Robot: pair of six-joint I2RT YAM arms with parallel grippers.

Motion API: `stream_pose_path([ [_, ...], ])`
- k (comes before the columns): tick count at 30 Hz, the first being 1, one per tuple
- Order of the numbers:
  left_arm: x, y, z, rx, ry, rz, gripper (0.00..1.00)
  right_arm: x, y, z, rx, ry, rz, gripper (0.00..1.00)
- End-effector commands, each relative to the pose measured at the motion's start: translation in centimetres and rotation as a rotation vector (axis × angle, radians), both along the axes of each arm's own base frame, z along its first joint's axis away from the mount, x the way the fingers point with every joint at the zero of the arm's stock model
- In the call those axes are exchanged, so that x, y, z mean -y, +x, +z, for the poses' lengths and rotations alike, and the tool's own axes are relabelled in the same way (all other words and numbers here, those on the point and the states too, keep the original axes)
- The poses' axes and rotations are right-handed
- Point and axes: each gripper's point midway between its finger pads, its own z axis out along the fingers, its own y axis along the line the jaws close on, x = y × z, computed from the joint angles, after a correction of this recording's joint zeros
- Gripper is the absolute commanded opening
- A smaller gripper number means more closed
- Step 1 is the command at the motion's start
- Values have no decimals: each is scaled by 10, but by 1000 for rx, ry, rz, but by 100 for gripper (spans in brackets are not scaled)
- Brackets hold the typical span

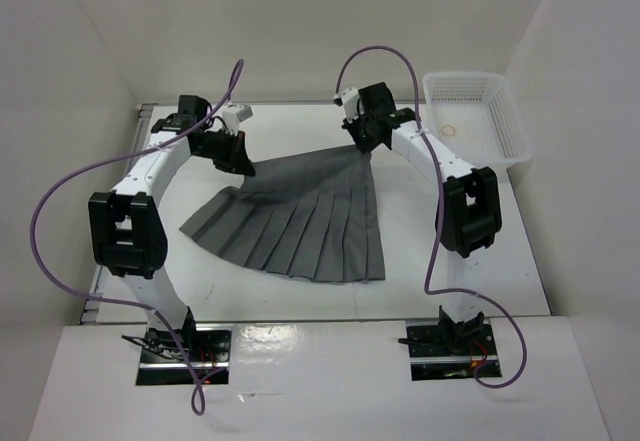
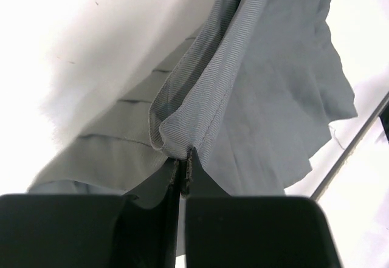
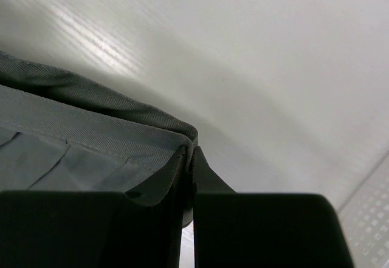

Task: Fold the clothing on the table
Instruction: Fold the skirt

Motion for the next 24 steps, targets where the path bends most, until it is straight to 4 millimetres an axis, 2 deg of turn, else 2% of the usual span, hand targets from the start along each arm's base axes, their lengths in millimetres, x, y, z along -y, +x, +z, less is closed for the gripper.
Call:
stream_pose_path([
  [1,-24,-6,1,-5,83,64,0,36,46,42,203,-124,-130,0],
  [3,-26,-6,0,-5,91,68,0,34,52,37,206,-123,-130,0],
  [5,-26,-1,2,4,91,68,0,31,56,42,236,-130,-131,0],
  [6,-25,2,2,-3,88,75,0,23,59,41,249,-123,-121,0],
  [10,-25,14,2,0,83,83,0,26,70,48,292,-138,-147,0],
  [11,-25,16,5,9,83,83,0,27,73,44,292,-144,-153,0],
  [16,-26,33,6,26,92,90,0,25,87,60,366,-140,-203,0],
  [17,-28,39,15,55,100,96,0,26,91,61,373,-147,-216,0],
  [19,-29,47,12,55,108,101,0,27,93,59,372,-145,-232,0],
  [24,-31,68,28,102,112,128,0,24,98,73,410,-135,-257,0],
])
